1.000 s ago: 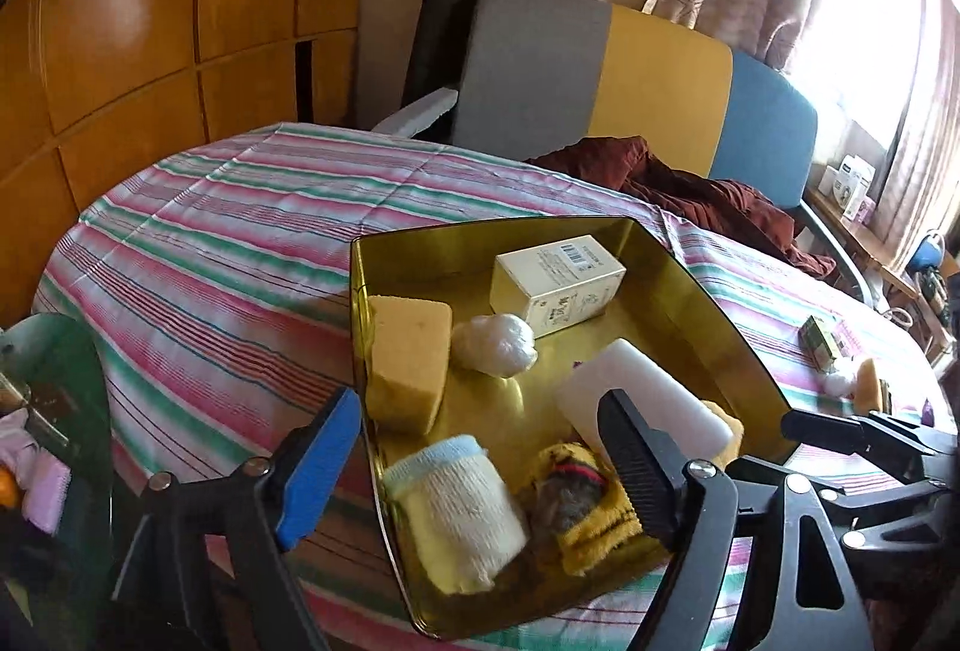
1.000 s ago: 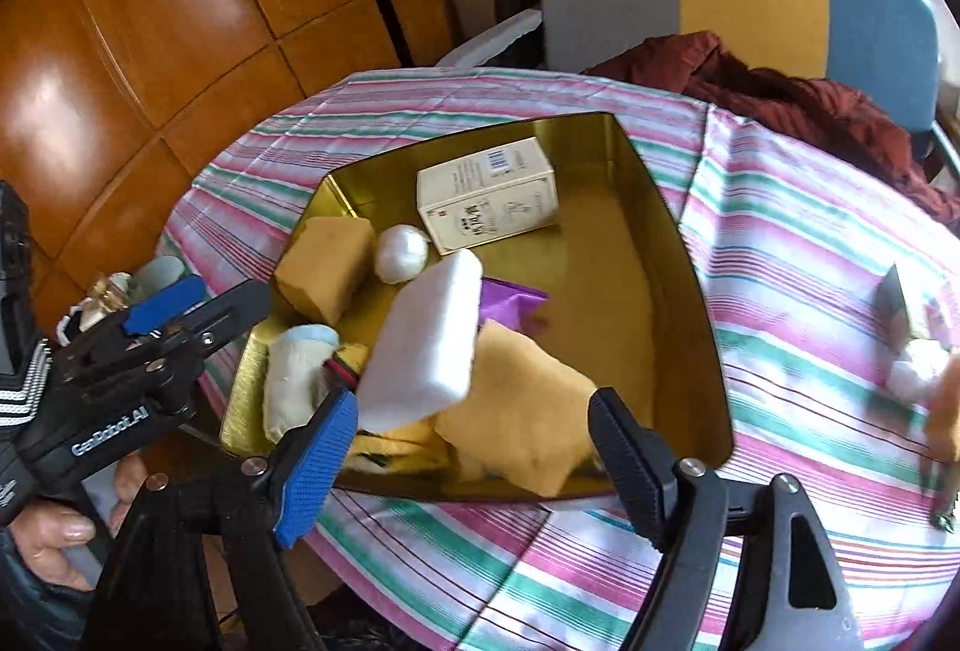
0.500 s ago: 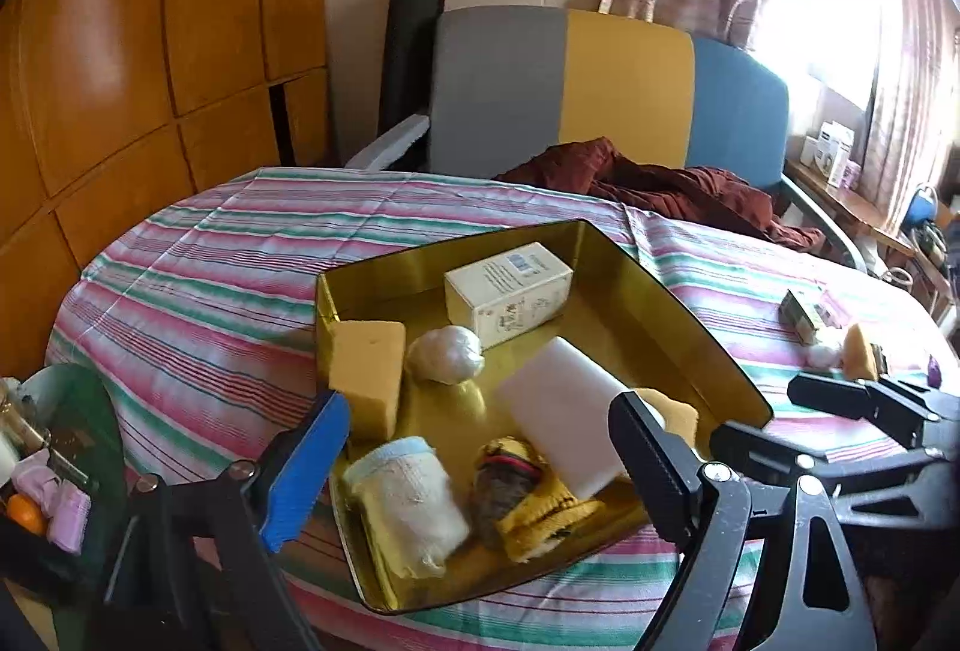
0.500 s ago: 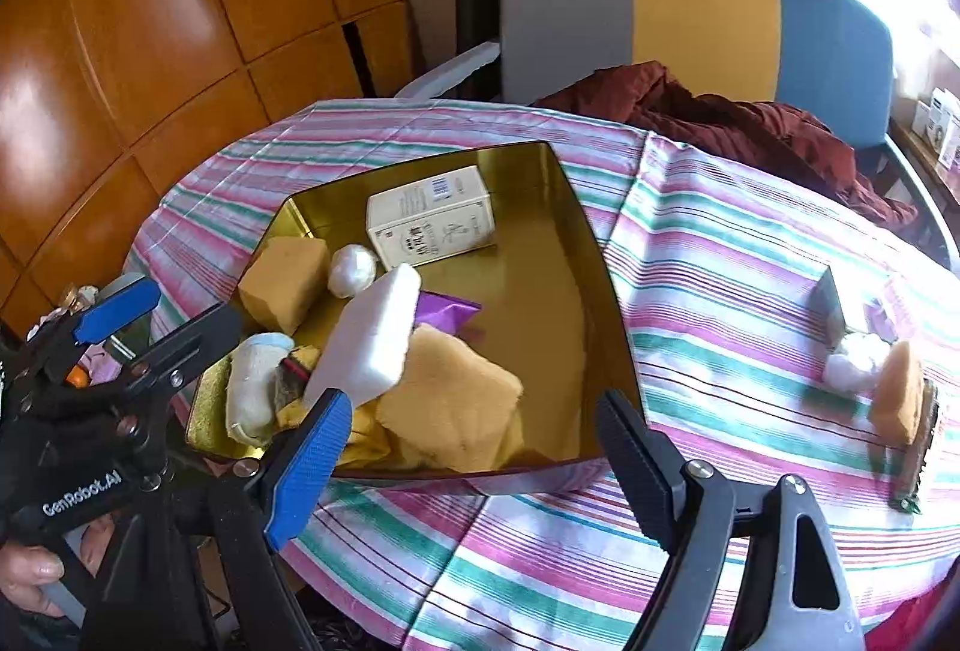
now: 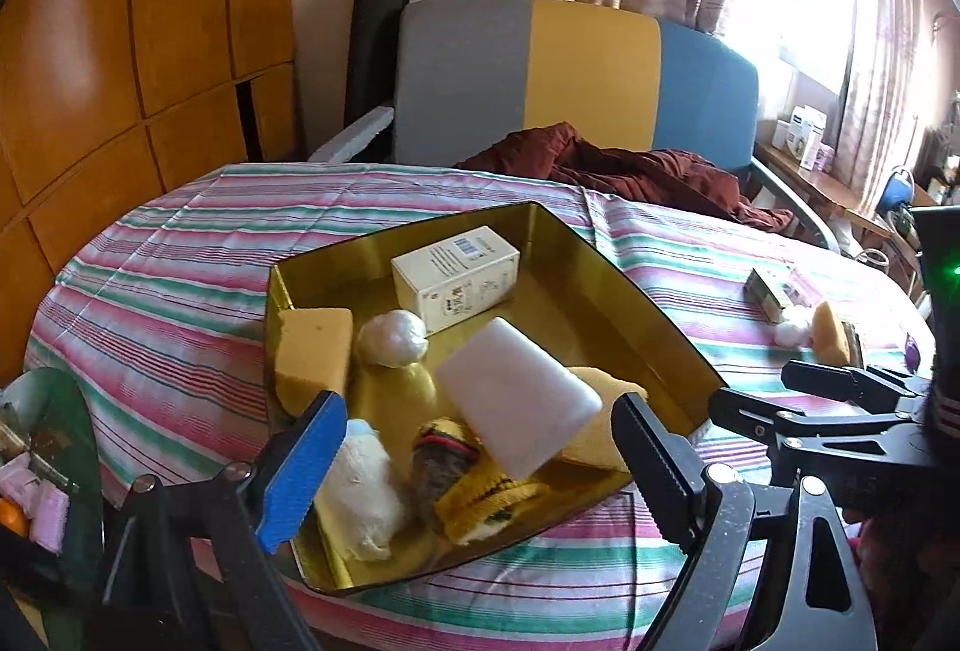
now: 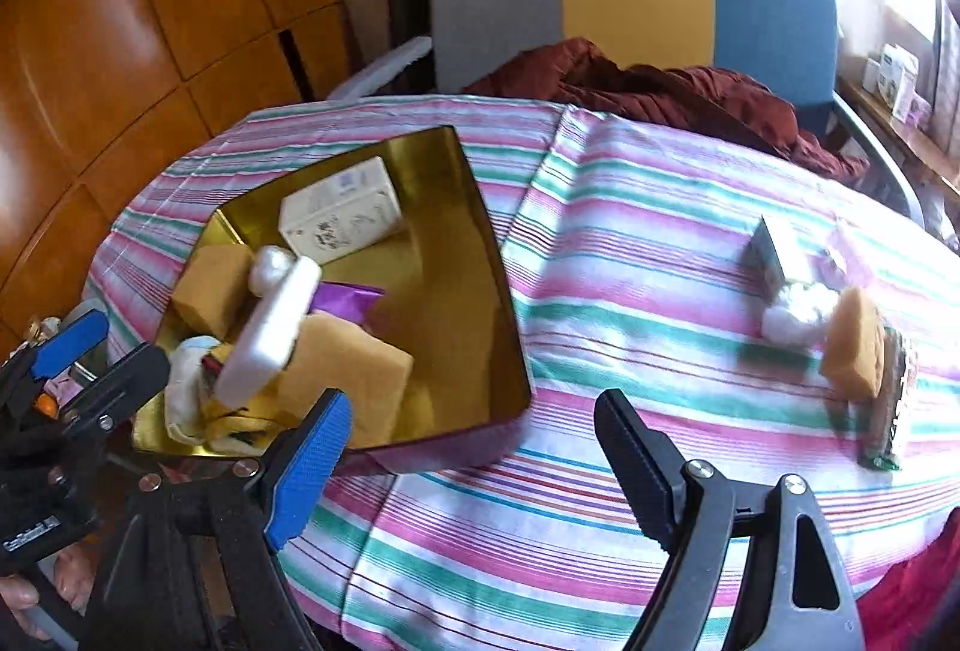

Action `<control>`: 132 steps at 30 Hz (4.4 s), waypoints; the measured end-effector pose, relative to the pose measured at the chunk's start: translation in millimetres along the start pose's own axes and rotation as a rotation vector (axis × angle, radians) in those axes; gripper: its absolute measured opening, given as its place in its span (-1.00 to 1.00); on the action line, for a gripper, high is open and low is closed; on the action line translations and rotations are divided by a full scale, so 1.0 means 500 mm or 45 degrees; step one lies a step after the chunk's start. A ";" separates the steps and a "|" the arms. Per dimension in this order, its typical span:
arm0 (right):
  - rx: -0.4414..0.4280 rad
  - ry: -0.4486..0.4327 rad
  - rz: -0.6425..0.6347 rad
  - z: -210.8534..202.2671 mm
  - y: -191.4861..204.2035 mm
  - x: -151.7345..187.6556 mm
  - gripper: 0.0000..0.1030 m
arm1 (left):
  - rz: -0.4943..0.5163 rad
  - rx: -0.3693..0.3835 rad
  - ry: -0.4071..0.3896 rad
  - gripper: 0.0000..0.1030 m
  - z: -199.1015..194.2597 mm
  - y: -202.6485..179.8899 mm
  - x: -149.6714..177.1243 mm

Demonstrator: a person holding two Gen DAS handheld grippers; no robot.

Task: Organize objects
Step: 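Move both grippers away from the tray toward the remaining items, then grasp the yellow sponge with the left gripper while the right grasps the cracker packet, then drop the sponge into the tray with the left gripper while the right drops the cracker packet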

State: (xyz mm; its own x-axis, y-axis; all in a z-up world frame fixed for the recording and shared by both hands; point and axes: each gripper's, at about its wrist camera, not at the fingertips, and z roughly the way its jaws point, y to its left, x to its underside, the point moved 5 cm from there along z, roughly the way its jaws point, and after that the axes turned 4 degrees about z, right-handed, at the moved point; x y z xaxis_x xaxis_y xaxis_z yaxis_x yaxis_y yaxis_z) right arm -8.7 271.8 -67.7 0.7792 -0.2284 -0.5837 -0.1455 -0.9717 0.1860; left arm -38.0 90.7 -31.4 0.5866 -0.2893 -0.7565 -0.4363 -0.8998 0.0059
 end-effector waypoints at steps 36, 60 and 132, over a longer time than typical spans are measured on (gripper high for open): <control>0.516 0.259 0.582 0.012 -0.653 0.019 0.64 | 0.360 0.378 0.109 0.79 0.074 -0.339 -0.059; 0.601 -0.023 0.690 -0.085 -0.708 -0.025 -0.07 | 0.450 0.683 0.306 0.69 0.237 -0.661 -0.092; -0.115 0.012 -0.241 0.091 0.092 -0.180 0.26 | -0.277 0.002 0.073 0.41 0.100 0.160 -0.018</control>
State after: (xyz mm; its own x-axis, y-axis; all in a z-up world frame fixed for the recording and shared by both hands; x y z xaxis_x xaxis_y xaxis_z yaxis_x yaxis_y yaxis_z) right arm -113.4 245.0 -42.8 0.7931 -0.0411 -0.6077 0.0593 -0.9878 0.1441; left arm -112.1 37.9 -56.6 0.7051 -0.1064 -0.7011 -0.2961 -0.9425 -0.1547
